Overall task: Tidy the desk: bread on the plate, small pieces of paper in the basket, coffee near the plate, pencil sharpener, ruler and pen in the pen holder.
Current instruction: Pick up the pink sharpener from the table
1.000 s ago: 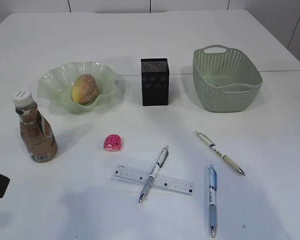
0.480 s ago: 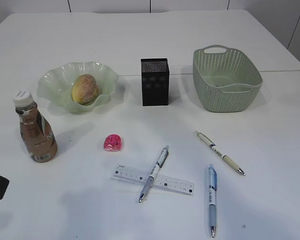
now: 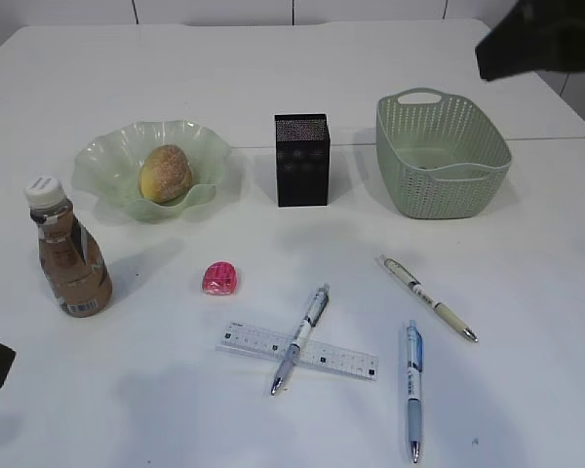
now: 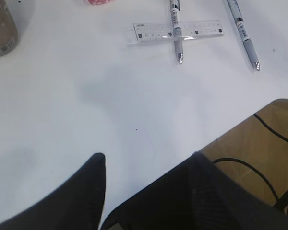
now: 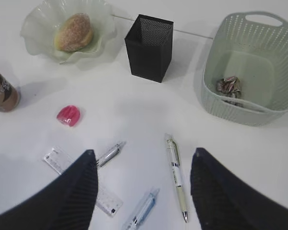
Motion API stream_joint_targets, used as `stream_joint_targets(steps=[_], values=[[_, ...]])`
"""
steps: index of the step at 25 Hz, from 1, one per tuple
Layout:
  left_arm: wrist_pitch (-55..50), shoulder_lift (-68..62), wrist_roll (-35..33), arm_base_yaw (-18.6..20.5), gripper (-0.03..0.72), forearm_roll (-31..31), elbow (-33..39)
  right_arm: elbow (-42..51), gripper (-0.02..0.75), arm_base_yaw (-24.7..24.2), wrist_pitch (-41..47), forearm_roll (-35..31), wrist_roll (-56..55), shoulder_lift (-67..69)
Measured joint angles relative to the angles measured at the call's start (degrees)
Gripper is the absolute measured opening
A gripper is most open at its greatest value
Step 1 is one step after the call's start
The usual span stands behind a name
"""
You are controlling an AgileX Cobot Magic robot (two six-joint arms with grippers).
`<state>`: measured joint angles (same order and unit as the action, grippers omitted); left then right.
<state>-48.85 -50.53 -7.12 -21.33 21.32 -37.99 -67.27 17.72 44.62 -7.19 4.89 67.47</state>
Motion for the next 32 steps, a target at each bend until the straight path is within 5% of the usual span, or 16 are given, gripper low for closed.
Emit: stream_joint_targets(steps=[13, 32], values=[[1.6, 0.0, 0.0, 0.0, 0.393, -0.1, 0.0, 20.8, 0.479, 0.0, -9.2, 0.0, 3.2, -13.8], [6.3, 0.0, -1.2, 0.0, 0.385, 1.1, 0.0, 24.8, 0.478, 0.0, -13.2, 1.0, 3.3, -19.3]])
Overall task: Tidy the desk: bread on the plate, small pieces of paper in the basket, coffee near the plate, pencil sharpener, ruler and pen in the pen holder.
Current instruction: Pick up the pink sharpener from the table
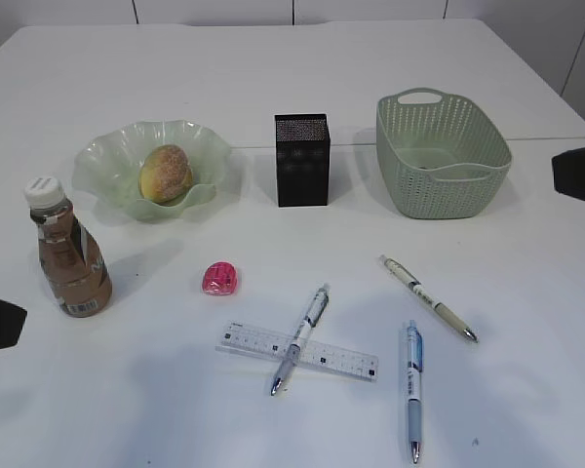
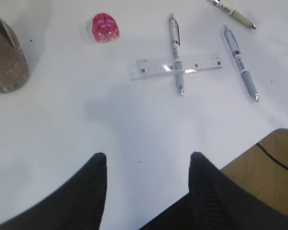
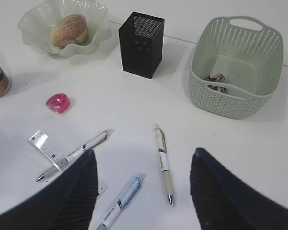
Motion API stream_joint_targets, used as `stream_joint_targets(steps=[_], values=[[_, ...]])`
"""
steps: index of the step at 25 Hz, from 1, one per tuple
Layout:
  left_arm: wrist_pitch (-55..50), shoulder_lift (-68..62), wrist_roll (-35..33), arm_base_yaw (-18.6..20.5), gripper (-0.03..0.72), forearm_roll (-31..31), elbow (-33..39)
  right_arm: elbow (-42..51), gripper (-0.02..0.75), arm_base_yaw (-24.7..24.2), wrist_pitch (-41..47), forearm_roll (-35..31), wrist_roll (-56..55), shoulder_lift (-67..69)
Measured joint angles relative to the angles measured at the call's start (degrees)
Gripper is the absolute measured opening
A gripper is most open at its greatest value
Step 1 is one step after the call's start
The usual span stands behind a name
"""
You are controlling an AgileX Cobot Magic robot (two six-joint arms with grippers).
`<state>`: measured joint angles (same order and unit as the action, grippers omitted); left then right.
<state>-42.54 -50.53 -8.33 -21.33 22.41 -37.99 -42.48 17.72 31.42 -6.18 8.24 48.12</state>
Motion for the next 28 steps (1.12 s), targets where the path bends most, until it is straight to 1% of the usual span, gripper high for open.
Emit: stream_joint_targets(steps=[5, 14, 17, 20, 22, 23, 28], values=[[2.7, -0.8, -1.1, 0.0, 0.385, 2.1, -0.9, 0.0, 0.478, 0.0, -0.1, 0.0, 0.0, 0.0], [3.0, -8.5, -4.0, -0.3, 0.384, 2.8, -9.9, 0.0, 0.478, 0.0, -0.2, 0.0, 0.0, 0.0], [3.0, -11.4, -4.8, -2.4, 0.384, 2.8, -12.7, 0.0, 0.478, 0.0, -0.2, 0.0, 0.0, 0.0], [3.3, -14.3, -5.0, -5.6, 0.384, 2.8, -14.3, 0.0, 0.478, 0.0, -0.2, 0.3, 0.0, 0.0], [3.6, -16.1, -5.0, -7.2, 0.384, 2.8, -14.6, 0.0, 0.478, 0.0, -0.2, 3.3, -0.7, 0.0], [3.7, -16.7, -5.0, -7.9, 0.384, 2.8, -14.7, 0.0, 0.478, 0.0, -0.2, 3.3, -0.7, 0.0], [4.8, -18.7, -5.0, -8.5, 0.384, 2.8, -14.6, 0.0, 0.478, 0.0, -0.2, 19.1, -12.5, 0.0]])
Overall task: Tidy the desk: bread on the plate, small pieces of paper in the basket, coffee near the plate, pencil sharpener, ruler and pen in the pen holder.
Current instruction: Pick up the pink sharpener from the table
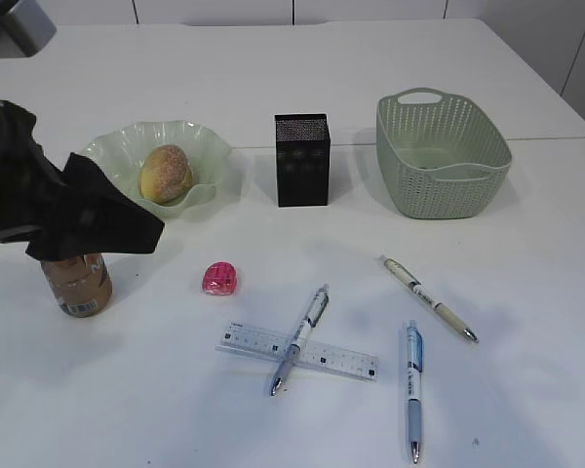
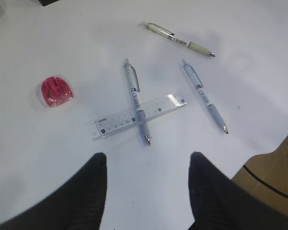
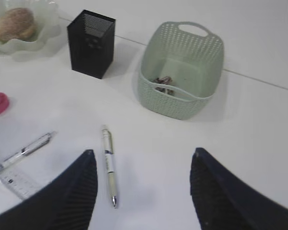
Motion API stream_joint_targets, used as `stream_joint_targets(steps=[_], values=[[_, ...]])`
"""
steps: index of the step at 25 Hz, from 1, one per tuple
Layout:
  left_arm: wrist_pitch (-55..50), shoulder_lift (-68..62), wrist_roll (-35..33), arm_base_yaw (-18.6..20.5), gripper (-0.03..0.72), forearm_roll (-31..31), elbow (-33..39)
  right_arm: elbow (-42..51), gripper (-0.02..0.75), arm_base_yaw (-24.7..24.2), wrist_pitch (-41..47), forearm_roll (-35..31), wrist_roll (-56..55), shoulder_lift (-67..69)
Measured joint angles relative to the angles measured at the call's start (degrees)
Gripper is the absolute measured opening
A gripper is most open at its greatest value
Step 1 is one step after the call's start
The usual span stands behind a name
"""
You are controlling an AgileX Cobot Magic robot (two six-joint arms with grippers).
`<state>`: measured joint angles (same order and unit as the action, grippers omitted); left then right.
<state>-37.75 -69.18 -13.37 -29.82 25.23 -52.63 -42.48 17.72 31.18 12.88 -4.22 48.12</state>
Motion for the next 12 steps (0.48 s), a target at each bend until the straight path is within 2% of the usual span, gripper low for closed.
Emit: stream_joint_targets(steps=[3, 7, 12], values=[[1.1, -0.5, 0.0, 0.0, 0.384, 0.0, 0.0, 0.0, 0.478, 0.0, 0.0, 6.1, -5.9, 0.0], [1.5, -2.3, 0.0, 0.0, 0.384, 0.0, -0.6, 0.0, 0.478, 0.0, 0.0, 10.0, -9.4, 0.0], [3.7, -5.0, 0.0, 0.0, 0.384, 0.0, -1.1, 0.0, 0.478, 0.0, 0.0, 10.9, -10.1, 0.0]])
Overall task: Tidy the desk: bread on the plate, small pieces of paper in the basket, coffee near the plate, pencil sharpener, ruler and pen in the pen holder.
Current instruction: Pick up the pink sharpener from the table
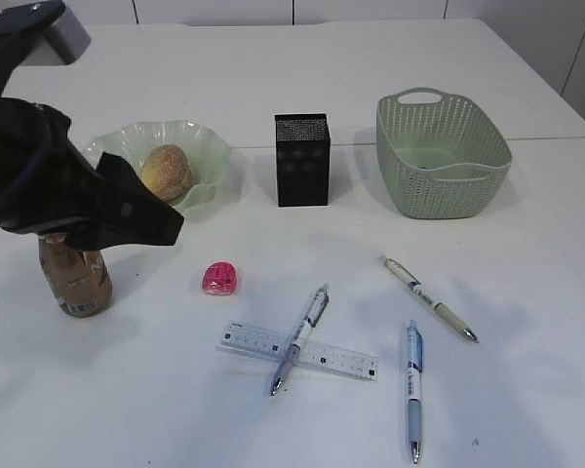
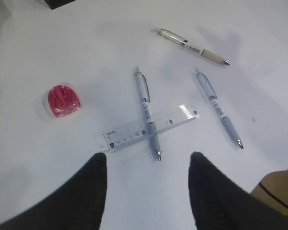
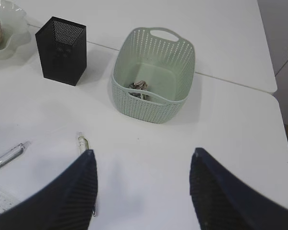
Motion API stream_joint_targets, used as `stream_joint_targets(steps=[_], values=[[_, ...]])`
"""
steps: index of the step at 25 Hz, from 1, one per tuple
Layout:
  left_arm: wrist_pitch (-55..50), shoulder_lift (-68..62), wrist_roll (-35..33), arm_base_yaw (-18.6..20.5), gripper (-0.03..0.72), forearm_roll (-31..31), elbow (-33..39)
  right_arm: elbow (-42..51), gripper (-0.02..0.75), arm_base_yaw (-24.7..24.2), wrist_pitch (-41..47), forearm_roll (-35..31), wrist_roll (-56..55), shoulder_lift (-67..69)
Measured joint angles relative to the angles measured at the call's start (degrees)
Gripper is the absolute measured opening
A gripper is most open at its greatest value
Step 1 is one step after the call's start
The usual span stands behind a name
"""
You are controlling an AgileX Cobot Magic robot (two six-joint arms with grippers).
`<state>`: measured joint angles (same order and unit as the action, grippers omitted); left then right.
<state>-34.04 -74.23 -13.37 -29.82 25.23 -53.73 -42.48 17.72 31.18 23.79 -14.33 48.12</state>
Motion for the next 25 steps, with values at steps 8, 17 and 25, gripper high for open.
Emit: stream_joint_targets(steps=[8, 17, 25], values=[[2.7, -6.2, 0.0, 0.0, 0.384, 0.0, -1.2, 0.0, 0.478, 0.0, 0.0, 0.1, -0.1, 0.0], [3.5, -16.6, 0.5, 0.0, 0.389, -0.2, -9.8, 0.0, 0.478, 0.0, 0.0, 0.1, -0.1, 0.0], [3.2, -21.0, 3.7, 0.0, 0.391, -5.2, -12.5, 0.0, 0.478, 0.0, 0.0, 0.1, -0.1, 0.0]])
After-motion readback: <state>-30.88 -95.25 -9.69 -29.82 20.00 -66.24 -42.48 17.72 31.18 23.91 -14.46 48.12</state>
